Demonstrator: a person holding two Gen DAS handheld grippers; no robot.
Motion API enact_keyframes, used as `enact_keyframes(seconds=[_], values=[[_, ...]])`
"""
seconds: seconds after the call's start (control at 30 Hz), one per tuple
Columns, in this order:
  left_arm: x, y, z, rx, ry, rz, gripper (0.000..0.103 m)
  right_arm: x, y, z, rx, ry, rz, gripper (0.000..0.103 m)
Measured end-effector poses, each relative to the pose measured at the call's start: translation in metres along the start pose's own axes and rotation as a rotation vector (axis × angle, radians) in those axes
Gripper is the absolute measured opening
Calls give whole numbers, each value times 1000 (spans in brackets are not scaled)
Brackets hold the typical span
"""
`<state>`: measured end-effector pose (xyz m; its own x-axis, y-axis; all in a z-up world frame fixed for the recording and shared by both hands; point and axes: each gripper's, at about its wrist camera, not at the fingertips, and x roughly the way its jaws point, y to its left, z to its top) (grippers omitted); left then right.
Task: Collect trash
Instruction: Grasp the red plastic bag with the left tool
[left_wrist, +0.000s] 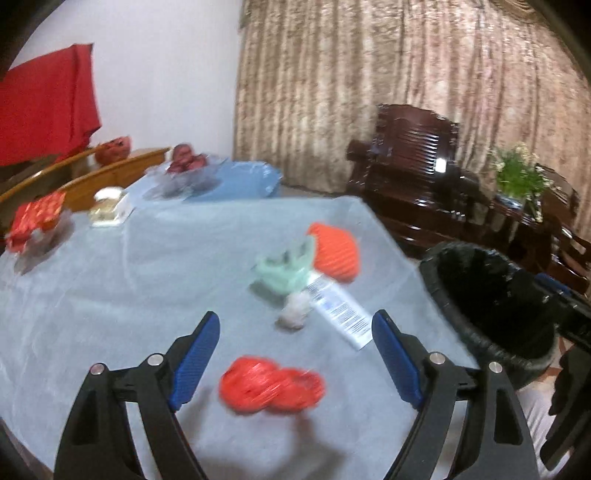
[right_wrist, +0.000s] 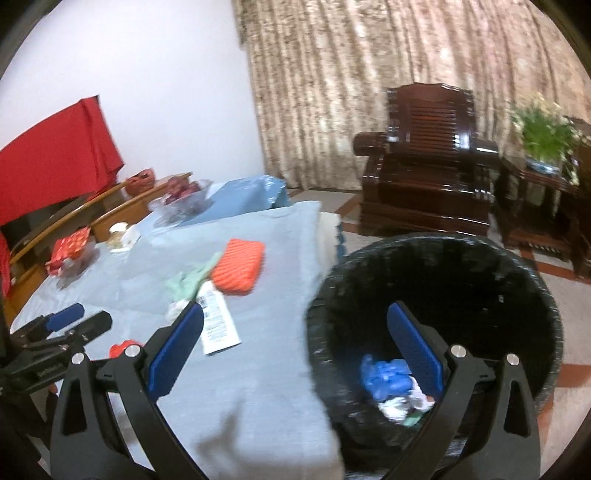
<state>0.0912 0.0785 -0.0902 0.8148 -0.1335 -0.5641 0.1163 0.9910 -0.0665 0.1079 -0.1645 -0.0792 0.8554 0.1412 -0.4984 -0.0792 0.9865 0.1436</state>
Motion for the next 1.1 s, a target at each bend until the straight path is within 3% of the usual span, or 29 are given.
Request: enact_keyframes(seconds=[0.3,0.9,0.97,1.1], values=[[17,27,-27,-66,47,37,83,10,26,-10,-46,30,30,97],[70,24,-50,-86,180,34,83,22,28,-16,-63,63,25,97],[72,23,-49,-85,183,25,80,23,27,-16,-61,64,25,97],[74,22,-50,-83,199,3,59,26,26,-16,-59,69,26,97]])
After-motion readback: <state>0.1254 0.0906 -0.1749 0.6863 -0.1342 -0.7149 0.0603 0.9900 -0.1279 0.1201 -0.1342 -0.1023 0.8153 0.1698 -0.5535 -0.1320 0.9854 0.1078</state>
